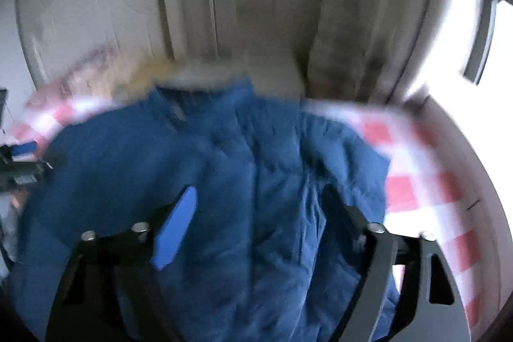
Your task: Fold large clothes
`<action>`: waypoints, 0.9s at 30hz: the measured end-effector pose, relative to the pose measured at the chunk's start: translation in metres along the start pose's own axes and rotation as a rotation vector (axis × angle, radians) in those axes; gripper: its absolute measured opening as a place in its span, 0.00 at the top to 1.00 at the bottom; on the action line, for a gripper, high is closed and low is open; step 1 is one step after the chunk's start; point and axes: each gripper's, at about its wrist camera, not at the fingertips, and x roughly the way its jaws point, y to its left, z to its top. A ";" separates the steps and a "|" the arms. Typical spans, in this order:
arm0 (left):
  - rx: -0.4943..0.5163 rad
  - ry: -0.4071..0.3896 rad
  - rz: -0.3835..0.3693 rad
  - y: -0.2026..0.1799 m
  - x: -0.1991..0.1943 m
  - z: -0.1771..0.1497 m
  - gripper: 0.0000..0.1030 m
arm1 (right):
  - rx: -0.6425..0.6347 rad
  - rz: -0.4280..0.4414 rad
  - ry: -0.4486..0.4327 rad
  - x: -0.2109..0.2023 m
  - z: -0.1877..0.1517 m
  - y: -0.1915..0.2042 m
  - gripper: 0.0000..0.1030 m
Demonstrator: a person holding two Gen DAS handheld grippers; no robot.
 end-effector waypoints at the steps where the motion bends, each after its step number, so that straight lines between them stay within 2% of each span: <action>1: 0.002 0.004 -0.014 0.000 0.006 0.000 0.02 | -0.012 0.020 -0.001 0.004 0.001 -0.002 0.31; 3: 0.060 0.030 -0.018 -0.003 -0.001 0.007 0.02 | -0.064 0.039 0.035 0.000 0.011 -0.003 0.31; 4: 0.065 0.033 -0.043 -0.002 -0.005 0.011 0.02 | -0.079 0.054 0.023 -0.006 0.019 -0.006 0.32; 6: 0.049 -0.006 -0.081 0.003 -0.017 0.026 0.02 | -0.066 0.040 -0.030 -0.015 0.037 -0.017 0.32; 8: 0.030 -0.041 -0.063 0.007 -0.019 0.044 0.02 | -0.035 0.016 -0.054 -0.012 0.052 -0.031 0.32; 9: 0.021 -0.043 -0.060 0.007 -0.014 0.052 0.02 | -0.023 0.001 -0.040 -0.001 0.058 -0.039 0.32; 11: 0.010 0.034 -0.067 0.003 0.016 0.063 0.02 | -0.016 -0.013 0.063 0.034 0.060 -0.053 0.32; 12: 0.021 0.089 -0.065 -0.002 0.034 0.065 0.02 | -0.016 0.026 0.119 0.054 0.056 -0.059 0.32; 13: 0.050 0.117 -0.050 -0.008 0.048 0.065 0.02 | -0.019 0.050 0.127 0.058 0.056 -0.062 0.32; 15: 0.084 0.124 -0.036 -0.013 0.046 0.069 0.02 | -0.069 0.049 0.152 0.053 0.063 -0.061 0.33; 18: 0.072 0.117 -0.118 -0.010 0.034 0.085 0.02 | -0.099 0.031 0.095 0.043 0.086 -0.066 0.33; 21: 0.039 0.095 -0.100 -0.010 0.045 0.105 0.02 | -0.083 0.035 0.045 0.056 0.112 -0.068 0.33; 23: 0.028 0.164 -0.091 -0.016 0.074 0.106 0.02 | -0.093 -0.002 0.098 0.078 0.114 -0.062 0.33; 24: 0.025 0.180 -0.091 -0.016 0.084 0.104 0.02 | -0.129 -0.044 0.167 0.101 0.108 -0.059 0.31; 25: 0.003 0.143 -0.107 -0.012 0.087 0.101 0.02 | -0.116 -0.027 0.144 0.105 0.106 -0.060 0.28; 27: 0.005 0.123 -0.105 -0.013 0.085 0.098 0.02 | -0.081 0.005 0.152 0.106 0.105 -0.067 0.27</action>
